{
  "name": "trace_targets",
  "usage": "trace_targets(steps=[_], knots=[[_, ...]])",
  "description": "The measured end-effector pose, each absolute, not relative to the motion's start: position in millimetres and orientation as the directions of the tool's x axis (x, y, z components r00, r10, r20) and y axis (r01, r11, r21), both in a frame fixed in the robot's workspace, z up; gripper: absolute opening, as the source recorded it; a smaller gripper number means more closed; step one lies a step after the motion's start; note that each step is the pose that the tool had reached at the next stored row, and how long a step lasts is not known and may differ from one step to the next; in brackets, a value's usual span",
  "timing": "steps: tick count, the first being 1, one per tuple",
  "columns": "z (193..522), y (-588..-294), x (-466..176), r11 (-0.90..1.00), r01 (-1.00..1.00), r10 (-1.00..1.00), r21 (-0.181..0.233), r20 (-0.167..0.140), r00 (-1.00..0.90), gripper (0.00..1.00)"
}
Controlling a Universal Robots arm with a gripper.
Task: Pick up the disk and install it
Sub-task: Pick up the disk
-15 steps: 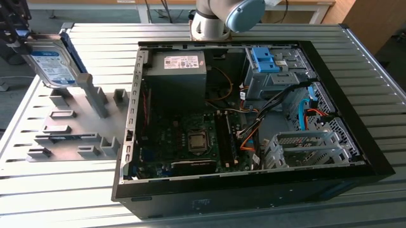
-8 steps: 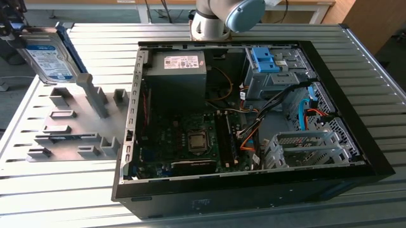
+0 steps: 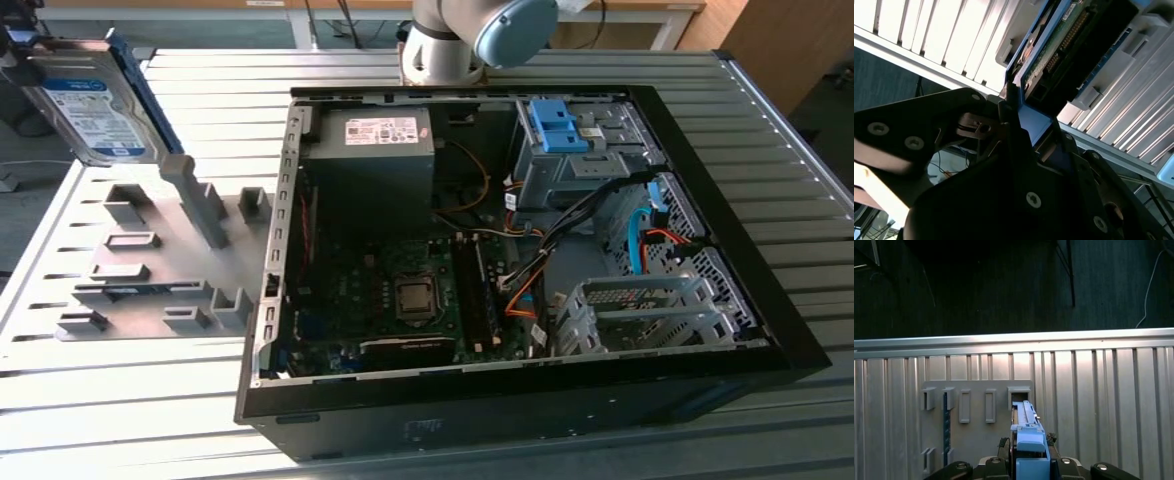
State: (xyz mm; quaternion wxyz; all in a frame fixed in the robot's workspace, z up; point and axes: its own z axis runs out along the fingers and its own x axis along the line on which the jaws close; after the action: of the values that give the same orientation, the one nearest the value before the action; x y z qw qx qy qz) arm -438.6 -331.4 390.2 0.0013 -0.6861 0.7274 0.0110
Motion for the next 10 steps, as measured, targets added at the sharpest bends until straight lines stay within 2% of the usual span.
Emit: trace_targets(steps=[10], knots=[[411.8,-331.4,-438.6,0.058,-0.998,-0.998,0.014,-0.017,-0.058,0.36]])
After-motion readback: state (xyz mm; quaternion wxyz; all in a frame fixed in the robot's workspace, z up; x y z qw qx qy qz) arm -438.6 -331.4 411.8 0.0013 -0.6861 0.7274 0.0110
